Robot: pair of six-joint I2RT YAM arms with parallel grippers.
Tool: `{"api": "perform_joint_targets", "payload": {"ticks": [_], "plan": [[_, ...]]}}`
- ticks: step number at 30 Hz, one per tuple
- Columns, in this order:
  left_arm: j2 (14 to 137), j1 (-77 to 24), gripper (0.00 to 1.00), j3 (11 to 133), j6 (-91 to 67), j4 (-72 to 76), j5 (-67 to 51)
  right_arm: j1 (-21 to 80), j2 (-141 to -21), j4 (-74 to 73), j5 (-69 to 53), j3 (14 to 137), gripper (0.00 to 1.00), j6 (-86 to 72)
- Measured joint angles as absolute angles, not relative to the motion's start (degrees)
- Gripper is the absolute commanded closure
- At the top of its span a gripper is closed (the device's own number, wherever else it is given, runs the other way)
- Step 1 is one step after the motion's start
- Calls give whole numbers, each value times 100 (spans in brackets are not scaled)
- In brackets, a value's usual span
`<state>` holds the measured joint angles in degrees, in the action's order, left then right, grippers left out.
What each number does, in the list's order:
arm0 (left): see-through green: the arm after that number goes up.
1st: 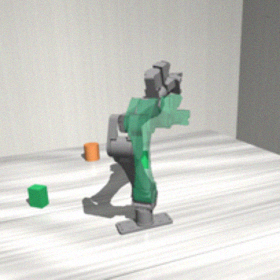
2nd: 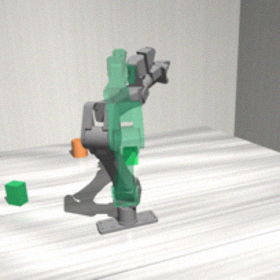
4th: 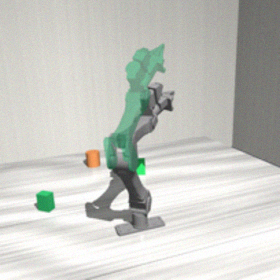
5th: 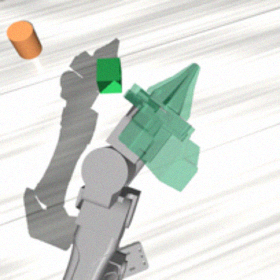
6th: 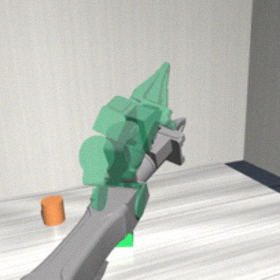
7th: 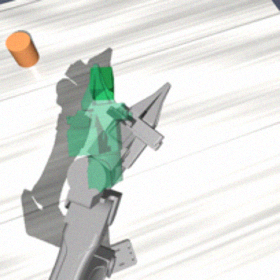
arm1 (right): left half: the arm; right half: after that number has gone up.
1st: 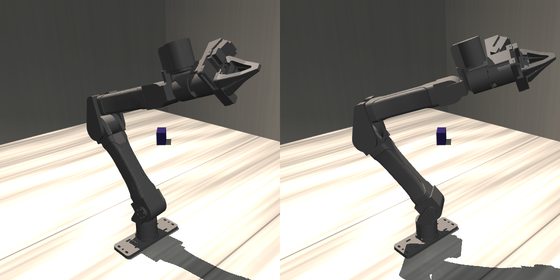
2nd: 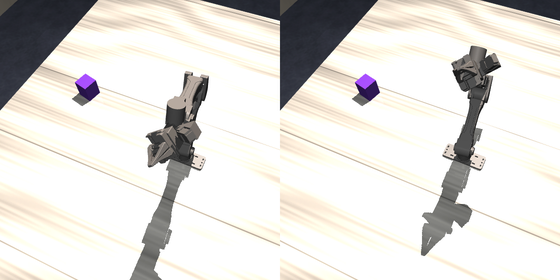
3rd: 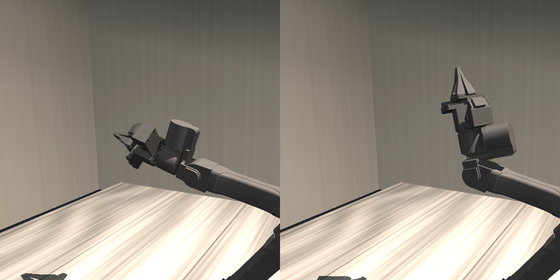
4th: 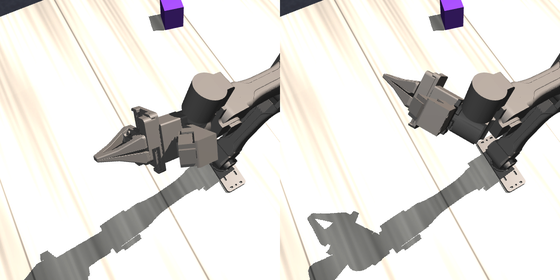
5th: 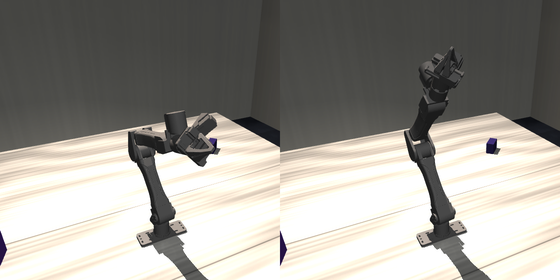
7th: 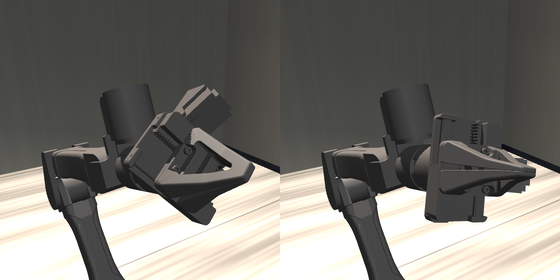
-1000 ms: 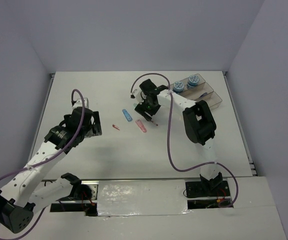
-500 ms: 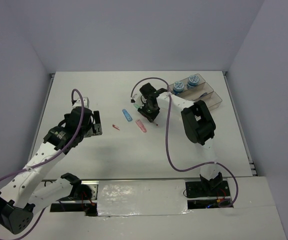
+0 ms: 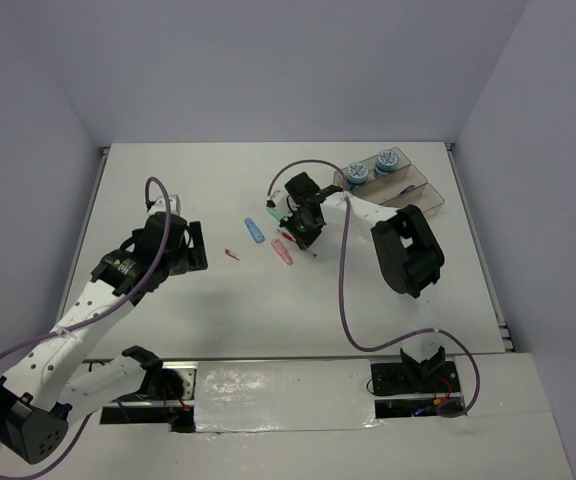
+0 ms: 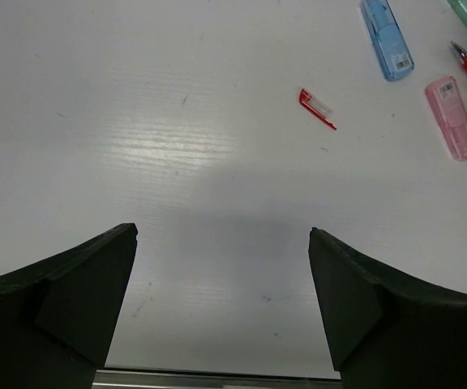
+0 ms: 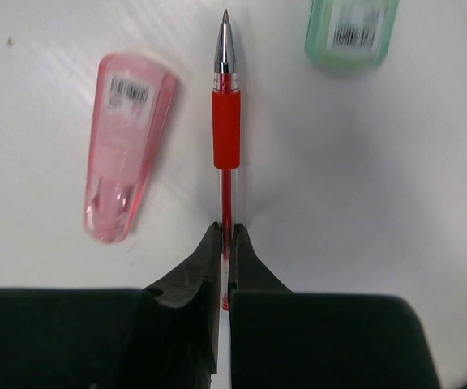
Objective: Sort the stationery into containers
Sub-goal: Pick up the pen from the center of the board, then pick up the pen cap from the center of the board.
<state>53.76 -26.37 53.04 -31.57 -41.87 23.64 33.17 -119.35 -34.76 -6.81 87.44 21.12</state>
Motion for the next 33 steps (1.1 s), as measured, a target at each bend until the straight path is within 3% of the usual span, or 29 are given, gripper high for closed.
{"api": "perform_joint_targets", "payload": {"ticks": [7,19,24,33], "plan": [[5721,-2633,1,5157,-4263,-3940,2023,3389,-10409,-3079,-349,7640,100,884],[7933,-2646,5,5223,-6877,-3640,2049,3498,-7303,-2456,-86,5371,100,-110],[9032,-2705,5,6213,-7601,-4160,2239,3697,-6687,-2473,-80,4974,100,-281],[10694,-2768,6,7636,-8034,-4827,2257,4134,-6589,-2462,110,4915,100,-340]]}}
